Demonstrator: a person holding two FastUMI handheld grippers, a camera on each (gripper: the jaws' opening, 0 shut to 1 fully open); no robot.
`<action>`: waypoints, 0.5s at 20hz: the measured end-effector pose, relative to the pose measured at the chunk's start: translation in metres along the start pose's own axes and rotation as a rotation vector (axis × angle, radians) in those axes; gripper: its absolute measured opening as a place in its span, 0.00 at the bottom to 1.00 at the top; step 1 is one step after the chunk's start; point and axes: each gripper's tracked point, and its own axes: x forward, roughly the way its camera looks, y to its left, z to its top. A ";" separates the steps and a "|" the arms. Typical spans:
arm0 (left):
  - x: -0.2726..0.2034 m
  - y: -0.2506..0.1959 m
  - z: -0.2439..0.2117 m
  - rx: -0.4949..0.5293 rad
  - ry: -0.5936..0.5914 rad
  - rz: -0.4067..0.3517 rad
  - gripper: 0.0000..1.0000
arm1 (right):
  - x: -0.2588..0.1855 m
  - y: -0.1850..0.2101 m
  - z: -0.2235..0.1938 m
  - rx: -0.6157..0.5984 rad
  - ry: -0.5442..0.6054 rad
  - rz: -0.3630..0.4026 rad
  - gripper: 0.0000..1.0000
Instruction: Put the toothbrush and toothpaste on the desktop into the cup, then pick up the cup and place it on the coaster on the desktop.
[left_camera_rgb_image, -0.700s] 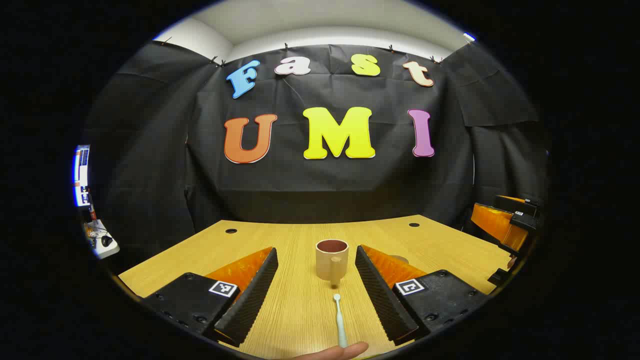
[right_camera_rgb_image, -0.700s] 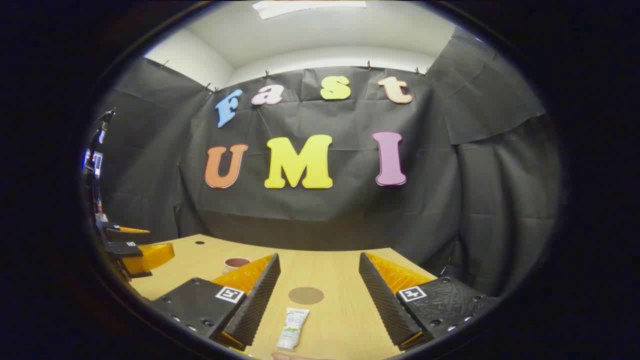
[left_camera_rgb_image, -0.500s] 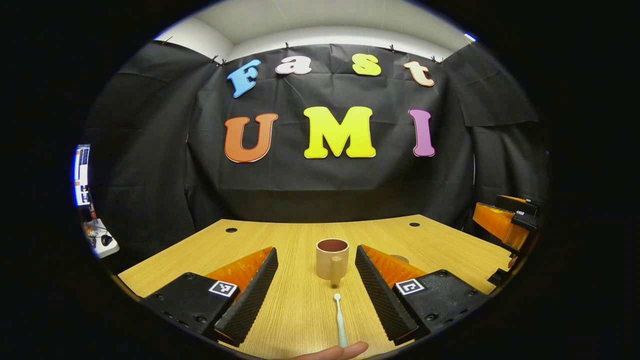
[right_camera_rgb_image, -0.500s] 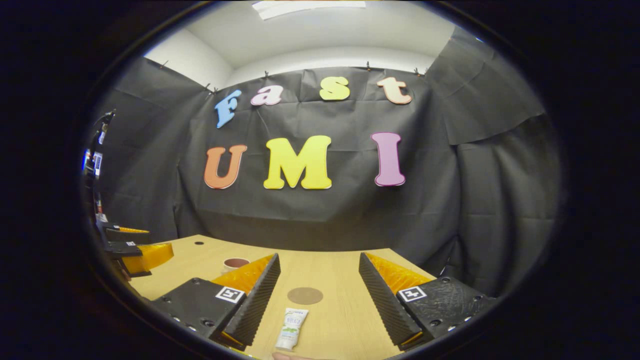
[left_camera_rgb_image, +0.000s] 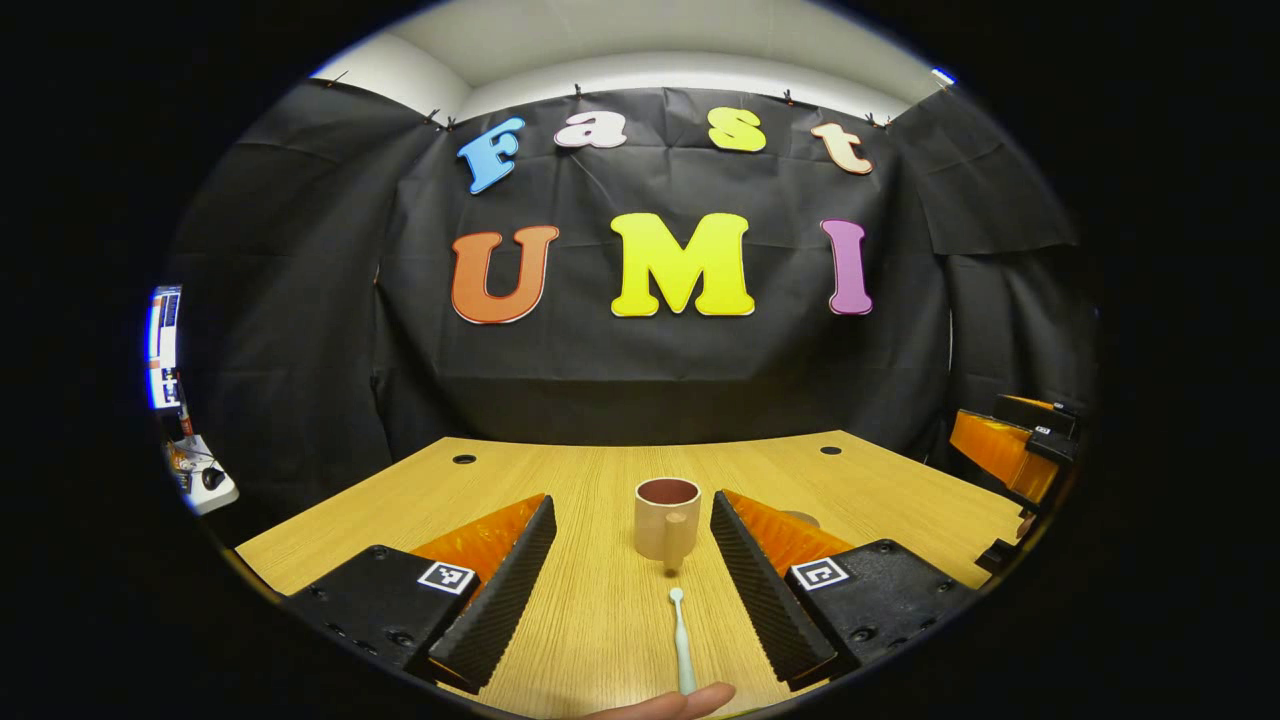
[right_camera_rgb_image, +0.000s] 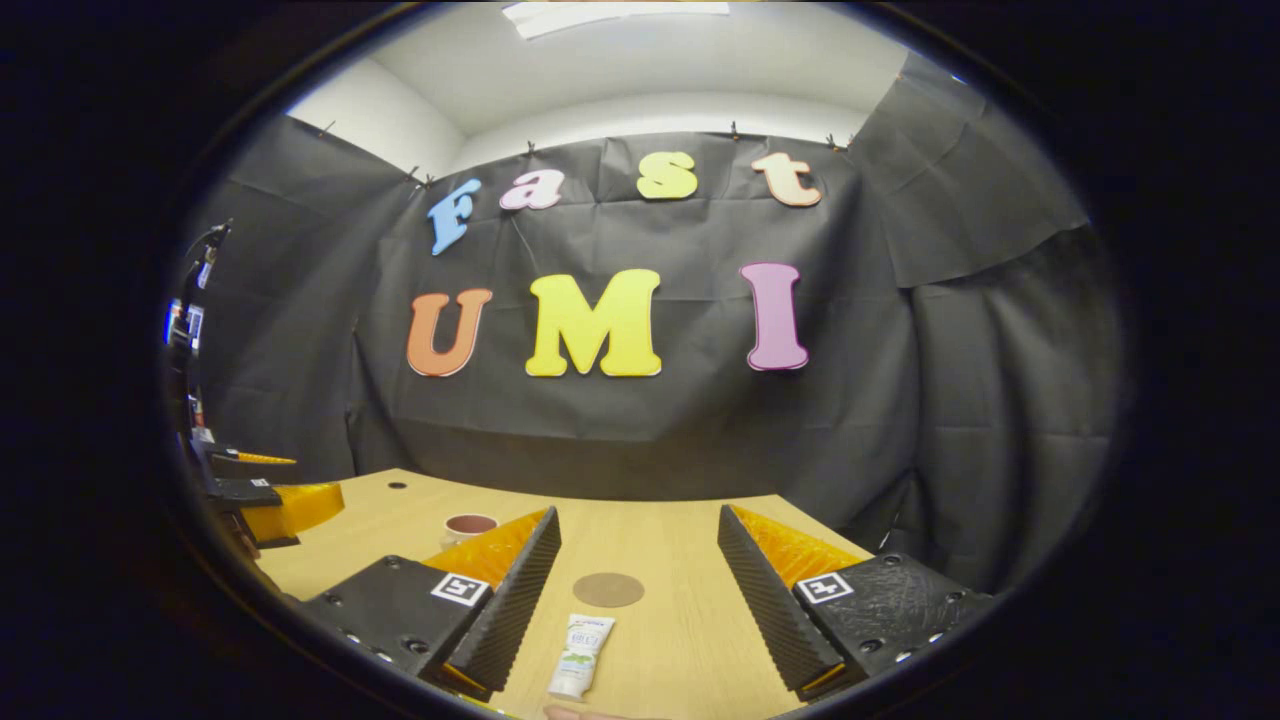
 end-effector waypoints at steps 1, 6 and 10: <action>0.000 0.001 0.000 -0.005 0.003 0.002 0.99 | 0.000 0.000 -0.001 -0.001 0.004 -0.001 0.95; 0.004 -0.001 -0.014 -0.031 0.047 -0.013 0.99 | 0.003 0.001 -0.013 -0.001 0.026 0.002 0.94; 0.010 -0.014 -0.047 -0.093 0.160 -0.062 0.99 | 0.005 0.003 -0.028 -0.004 0.054 0.006 0.94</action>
